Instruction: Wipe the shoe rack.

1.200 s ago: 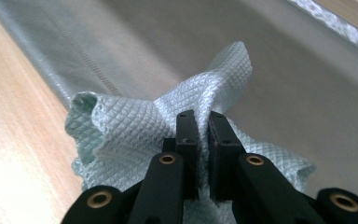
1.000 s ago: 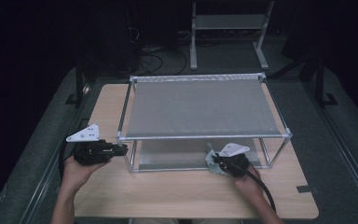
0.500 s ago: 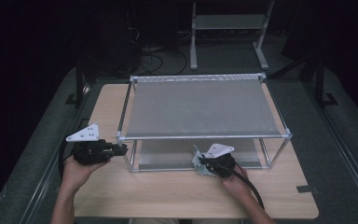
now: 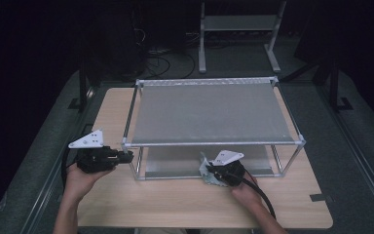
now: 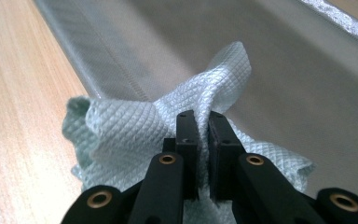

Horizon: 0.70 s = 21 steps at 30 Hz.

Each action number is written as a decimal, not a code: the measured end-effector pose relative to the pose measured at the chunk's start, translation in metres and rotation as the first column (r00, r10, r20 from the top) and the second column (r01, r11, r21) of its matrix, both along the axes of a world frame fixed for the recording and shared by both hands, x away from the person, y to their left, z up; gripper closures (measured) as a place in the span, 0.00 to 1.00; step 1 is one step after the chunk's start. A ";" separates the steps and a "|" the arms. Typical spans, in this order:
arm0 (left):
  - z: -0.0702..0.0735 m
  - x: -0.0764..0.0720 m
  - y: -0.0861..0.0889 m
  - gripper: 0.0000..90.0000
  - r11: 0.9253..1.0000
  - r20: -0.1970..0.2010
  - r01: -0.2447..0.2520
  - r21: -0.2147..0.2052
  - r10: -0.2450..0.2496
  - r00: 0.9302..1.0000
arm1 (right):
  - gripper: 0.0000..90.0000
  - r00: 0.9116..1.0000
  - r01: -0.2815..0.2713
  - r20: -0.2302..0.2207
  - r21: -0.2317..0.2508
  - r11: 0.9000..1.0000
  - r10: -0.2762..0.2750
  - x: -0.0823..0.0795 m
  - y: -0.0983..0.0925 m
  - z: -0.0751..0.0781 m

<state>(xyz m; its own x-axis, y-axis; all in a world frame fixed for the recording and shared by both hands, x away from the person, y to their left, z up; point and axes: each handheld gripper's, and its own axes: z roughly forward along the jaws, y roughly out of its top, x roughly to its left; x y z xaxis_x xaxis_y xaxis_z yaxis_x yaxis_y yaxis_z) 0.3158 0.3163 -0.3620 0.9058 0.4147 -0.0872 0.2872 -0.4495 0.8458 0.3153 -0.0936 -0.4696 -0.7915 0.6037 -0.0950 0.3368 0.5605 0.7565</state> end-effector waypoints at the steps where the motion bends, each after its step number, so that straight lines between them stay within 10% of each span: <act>1: 0.000 0.000 -0.001 0.89 1.000 0.000 0.002 -0.001 -0.002 1.000 | 0.93 1.000 -0.004 0.004 0.008 1.000 0.004 0.000 0.003 0.000; 6: 0.001 0.000 -0.001 0.89 1.000 0.000 0.001 0.007 -0.001 1.000 | 0.93 0.997 -0.076 0.022 0.009 0.997 0.076 -0.005 0.033 0.001; 21: 0.000 0.000 -0.001 0.89 1.000 0.000 0.003 0.004 -0.003 1.000 | 0.93 0.994 -0.102 0.030 0.006 0.995 0.102 -0.008 0.035 0.002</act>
